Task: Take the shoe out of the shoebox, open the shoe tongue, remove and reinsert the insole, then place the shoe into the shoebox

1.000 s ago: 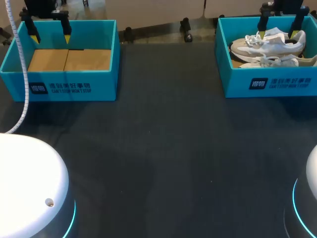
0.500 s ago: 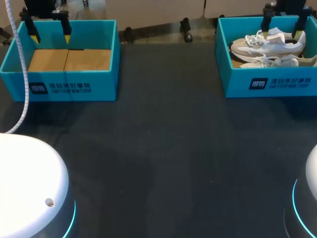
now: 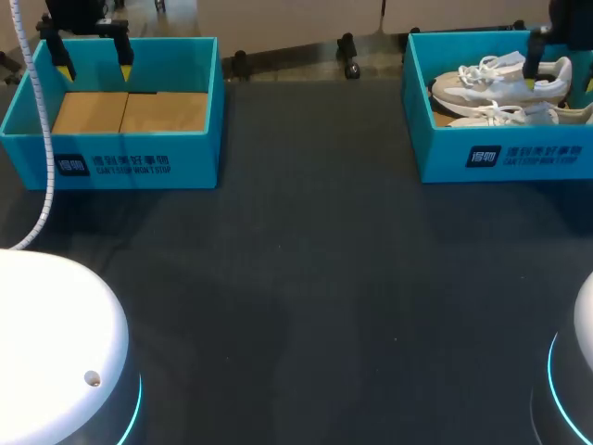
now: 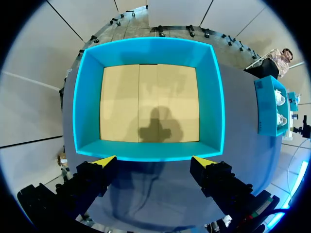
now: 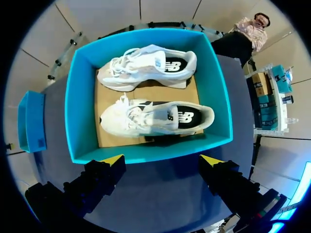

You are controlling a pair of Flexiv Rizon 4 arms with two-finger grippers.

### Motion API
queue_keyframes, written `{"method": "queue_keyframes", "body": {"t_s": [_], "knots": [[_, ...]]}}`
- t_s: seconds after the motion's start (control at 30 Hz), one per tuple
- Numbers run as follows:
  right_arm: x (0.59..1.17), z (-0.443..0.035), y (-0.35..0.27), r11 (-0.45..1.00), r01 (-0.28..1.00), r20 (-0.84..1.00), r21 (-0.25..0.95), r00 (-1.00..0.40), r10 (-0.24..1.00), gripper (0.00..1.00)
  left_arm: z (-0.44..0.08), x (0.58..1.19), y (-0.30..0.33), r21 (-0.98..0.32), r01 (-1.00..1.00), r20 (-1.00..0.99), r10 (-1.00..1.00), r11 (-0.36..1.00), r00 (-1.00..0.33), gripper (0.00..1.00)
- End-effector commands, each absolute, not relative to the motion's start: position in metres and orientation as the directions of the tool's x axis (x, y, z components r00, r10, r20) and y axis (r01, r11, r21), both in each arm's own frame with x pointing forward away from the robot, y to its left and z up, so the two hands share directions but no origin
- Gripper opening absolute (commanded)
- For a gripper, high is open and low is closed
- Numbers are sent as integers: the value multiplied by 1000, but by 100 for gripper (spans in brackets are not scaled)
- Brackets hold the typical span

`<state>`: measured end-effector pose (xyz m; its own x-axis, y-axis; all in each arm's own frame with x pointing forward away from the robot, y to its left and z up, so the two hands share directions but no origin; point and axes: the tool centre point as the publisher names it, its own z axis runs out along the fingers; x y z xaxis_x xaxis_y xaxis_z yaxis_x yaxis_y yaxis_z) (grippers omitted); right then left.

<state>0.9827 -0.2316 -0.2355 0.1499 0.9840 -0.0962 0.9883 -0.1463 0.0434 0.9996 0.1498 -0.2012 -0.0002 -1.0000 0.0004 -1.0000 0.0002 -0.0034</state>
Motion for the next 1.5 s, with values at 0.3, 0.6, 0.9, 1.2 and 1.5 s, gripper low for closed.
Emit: {"method": "queue_keyframes", "body": {"t_s": [0.3,0.6,0.9,1.2,1.5], "knots": [[997,-262,-265,-156,987,-103,29,158,982,100,-201,1000,150,-2,-1000,0,-1000,0,0,100],[1006,-276,-293,-165,986,-113,24,167,980,96,-201,1000,150,-2,-1000,0,-1000,0,0,100],[1012,-295,-308,-165,986,-116,21,166,979,61,-201,1000,150,-2,-1000,0,-1000,0,0,100],[1016,-313,-318,-139,990,-139,5,138,981,60,-201,1000,150,-2,-1000,0,-1000,0,0,100],[1017,-308,-332,-132,991,-170,10,132,977,58,-201,1000,150,-2,-1000,0,-1000,0,0,100]]}}
